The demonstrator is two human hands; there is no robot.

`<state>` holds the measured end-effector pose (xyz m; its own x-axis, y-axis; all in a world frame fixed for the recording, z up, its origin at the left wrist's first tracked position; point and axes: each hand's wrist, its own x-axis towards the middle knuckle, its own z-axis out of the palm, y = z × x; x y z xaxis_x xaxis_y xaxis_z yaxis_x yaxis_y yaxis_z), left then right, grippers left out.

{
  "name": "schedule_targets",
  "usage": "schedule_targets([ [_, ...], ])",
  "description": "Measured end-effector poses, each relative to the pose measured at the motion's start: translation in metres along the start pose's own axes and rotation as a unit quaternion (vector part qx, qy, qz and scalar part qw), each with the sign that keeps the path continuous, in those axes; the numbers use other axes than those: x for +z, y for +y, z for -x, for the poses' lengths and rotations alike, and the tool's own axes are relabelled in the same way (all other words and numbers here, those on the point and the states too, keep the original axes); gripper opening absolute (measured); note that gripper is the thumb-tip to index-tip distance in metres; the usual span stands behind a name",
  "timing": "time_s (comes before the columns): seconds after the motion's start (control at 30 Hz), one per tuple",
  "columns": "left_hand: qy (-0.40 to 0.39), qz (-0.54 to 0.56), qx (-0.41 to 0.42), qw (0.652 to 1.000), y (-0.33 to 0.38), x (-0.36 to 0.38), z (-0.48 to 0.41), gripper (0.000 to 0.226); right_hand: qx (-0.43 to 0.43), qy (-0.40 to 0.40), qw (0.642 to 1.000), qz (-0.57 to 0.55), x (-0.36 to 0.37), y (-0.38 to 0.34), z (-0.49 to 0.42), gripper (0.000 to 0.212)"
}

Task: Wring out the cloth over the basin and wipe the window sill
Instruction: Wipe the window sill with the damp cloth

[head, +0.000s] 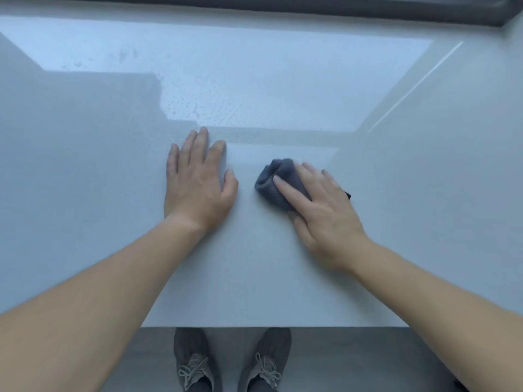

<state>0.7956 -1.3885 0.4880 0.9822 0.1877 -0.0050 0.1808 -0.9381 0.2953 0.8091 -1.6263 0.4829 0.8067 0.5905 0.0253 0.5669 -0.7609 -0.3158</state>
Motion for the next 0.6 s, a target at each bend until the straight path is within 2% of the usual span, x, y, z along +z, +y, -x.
schedule_targets([
  [0.07, -0.004, -0.006, -0.001, 1.000, 0.001, 0.000, 0.001, 0.061, -0.086, -0.050, 0.995, 0.005, -0.007, 0.005, 0.018, 0.063],
  [0.13, -0.005, -0.010, -0.004, 1.000, 0.001, 0.000, 0.001, 0.061, -0.105, -0.071, 0.992, 0.008, -0.016, 0.026, 0.000, 0.060],
  [0.2, -0.008, -0.016, -0.008, 1.000, 0.001, 0.000, 0.000, 0.062, -0.059, -0.044, 0.997, 0.014, -0.019, 0.047, -0.045, 0.057],
  [0.3, -0.013, -0.023, -0.009, 1.000, 0.001, -0.001, 0.000, 0.064, 0.081, 0.003, 0.997, 0.003, -0.025, 0.071, -0.122, 0.057],
  [0.37, -0.018, -0.024, -0.007, 1.000, 0.002, -0.002, 0.000, 0.064, 0.121, 0.017, 0.992, 0.000, -0.024, 0.069, -0.133, 0.055],
  [0.43, -0.021, -0.025, -0.007, 0.999, 0.003, -0.002, 0.000, 0.063, 0.063, 0.008, 0.998, 0.001, -0.020, 0.057, -0.106, 0.054],
  [0.5, -0.021, -0.027, -0.008, 0.999, 0.004, -0.002, 0.001, 0.063, -0.025, -0.038, 0.999, 0.002, -0.016, 0.048, -0.071, 0.053],
  [0.57, -0.021, -0.024, -0.010, 0.999, 0.004, -0.003, 0.001, 0.062, -0.077, -0.082, 0.994, 0.010, -0.024, 0.060, -0.070, 0.053],
  [0.6, -0.023, -0.024, -0.011, 0.999, 0.004, -0.003, 0.000, 0.061, -0.087, -0.080, 0.993, 0.018, -0.027, 0.070, -0.083, 0.053],
])
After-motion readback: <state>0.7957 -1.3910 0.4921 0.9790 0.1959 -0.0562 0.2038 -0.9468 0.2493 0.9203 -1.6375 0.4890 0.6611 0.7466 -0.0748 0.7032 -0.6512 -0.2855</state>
